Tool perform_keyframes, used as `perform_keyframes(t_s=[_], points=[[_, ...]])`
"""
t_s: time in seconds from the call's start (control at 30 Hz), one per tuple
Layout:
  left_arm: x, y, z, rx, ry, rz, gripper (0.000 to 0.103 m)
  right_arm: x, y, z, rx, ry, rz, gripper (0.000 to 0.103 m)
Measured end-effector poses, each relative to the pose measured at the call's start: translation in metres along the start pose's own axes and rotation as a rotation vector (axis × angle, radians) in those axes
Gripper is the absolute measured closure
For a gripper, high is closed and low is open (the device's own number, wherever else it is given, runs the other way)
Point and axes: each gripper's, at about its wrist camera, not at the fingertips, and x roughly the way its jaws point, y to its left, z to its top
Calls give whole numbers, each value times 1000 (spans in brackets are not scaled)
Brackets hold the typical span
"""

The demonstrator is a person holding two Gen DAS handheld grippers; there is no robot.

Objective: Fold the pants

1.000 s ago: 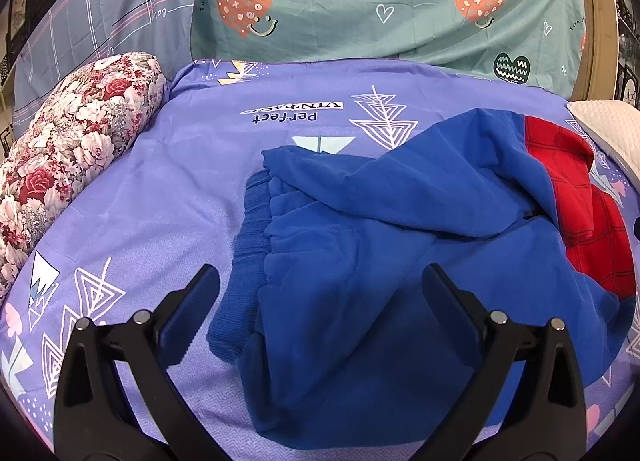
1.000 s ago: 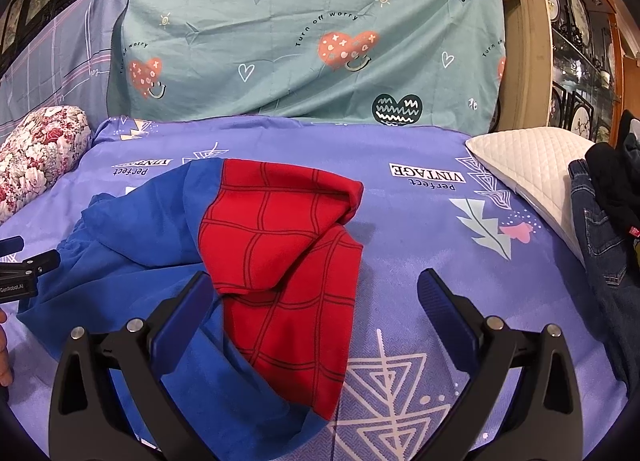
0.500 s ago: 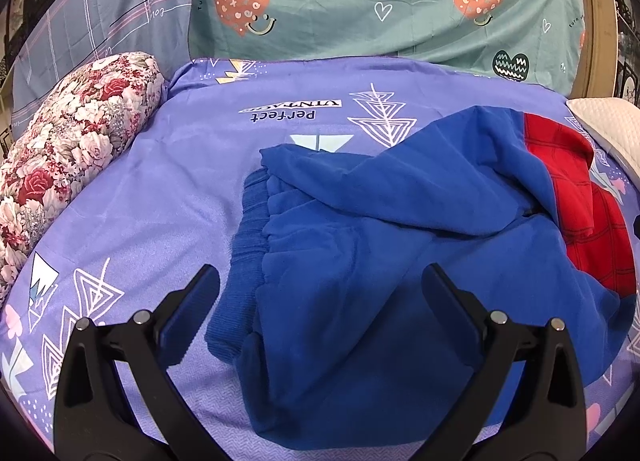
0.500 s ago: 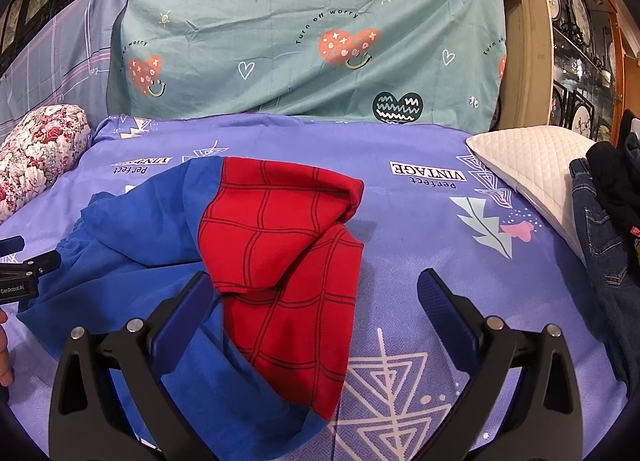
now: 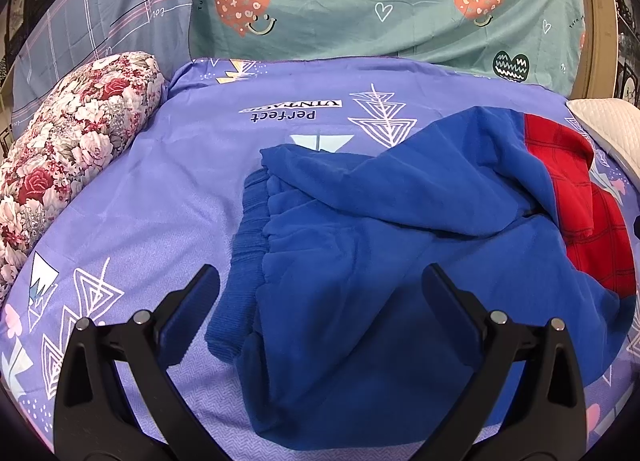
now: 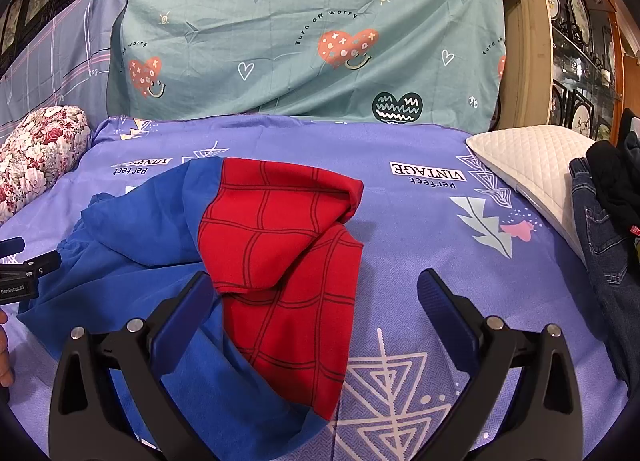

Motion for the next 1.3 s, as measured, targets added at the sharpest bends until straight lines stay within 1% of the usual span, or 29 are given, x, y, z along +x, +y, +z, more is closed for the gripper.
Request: perform_keyframes(t_s=[1.3], points=[[-2, 6, 0, -18, 4, 7, 2, -1, 0, 0, 2, -2, -2, 1]])
